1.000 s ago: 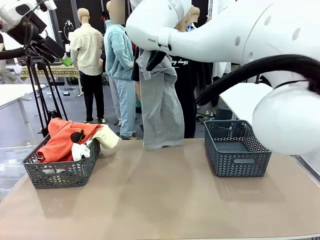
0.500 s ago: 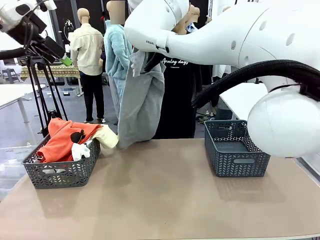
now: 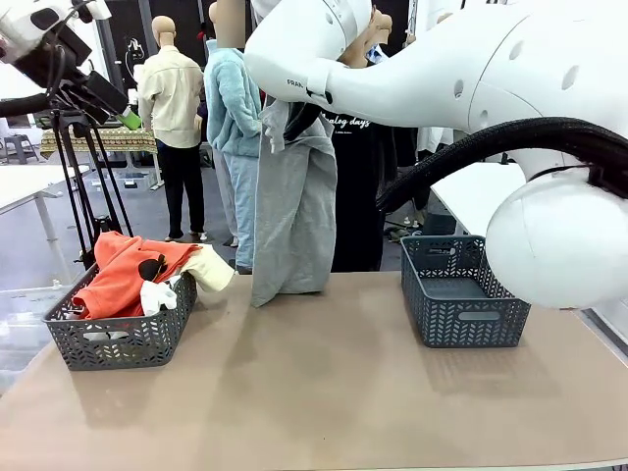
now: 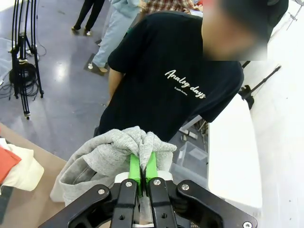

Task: Sort the tops and bottoms.
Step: Sort the clothes according to human instructions.

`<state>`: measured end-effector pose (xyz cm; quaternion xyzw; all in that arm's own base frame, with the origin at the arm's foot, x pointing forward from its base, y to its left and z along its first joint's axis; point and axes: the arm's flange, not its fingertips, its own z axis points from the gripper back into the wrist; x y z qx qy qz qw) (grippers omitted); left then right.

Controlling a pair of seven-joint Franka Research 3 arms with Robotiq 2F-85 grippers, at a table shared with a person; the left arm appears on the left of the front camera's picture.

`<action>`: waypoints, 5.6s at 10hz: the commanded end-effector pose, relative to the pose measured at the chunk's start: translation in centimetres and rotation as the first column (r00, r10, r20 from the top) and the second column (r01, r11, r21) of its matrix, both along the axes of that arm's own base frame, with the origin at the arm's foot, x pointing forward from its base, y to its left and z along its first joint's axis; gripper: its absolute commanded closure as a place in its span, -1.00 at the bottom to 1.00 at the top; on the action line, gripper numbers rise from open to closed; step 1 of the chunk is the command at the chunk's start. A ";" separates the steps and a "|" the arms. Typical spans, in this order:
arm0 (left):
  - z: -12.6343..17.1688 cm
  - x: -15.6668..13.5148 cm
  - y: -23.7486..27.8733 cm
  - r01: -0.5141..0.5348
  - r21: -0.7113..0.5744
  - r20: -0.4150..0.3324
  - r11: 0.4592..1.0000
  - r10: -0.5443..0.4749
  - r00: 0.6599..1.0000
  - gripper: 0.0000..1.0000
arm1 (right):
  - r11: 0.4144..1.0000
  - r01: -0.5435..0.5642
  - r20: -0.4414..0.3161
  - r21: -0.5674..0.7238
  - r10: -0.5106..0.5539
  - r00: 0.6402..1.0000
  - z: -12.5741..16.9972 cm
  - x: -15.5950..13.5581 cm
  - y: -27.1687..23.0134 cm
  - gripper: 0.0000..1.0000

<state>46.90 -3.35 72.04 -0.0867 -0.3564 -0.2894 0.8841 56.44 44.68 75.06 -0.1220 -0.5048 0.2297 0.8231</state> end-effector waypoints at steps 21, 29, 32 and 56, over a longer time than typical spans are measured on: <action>0.1 -0.1 0.1 -0.002 0.004 -0.005 1.000 0.002 1.000 -1.00 | 1.000 0.007 -0.005 0.000 -0.007 1.000 0.1 -0.3 -0.1 1.00; 0.1 -0.1 0.1 -0.002 0.004 -0.005 1.000 0.002 1.000 -1.00 | 1.000 0.007 -0.005 0.000 -0.007 1.000 0.1 -0.3 -0.1 1.00; 0.1 -0.1 0.1 -0.002 0.004 -0.005 1.000 0.002 1.000 -1.00 | 1.000 0.007 -0.005 0.000 -0.007 1.000 0.1 -0.3 -0.1 1.00; 2.8 -2.1 7.3 -0.134 -0.029 0.086 0.991 0.136 0.987 -1.00 | 0.771 -0.578 0.481 0.268 0.412 0.774 12.1 -0.9 16.2 1.00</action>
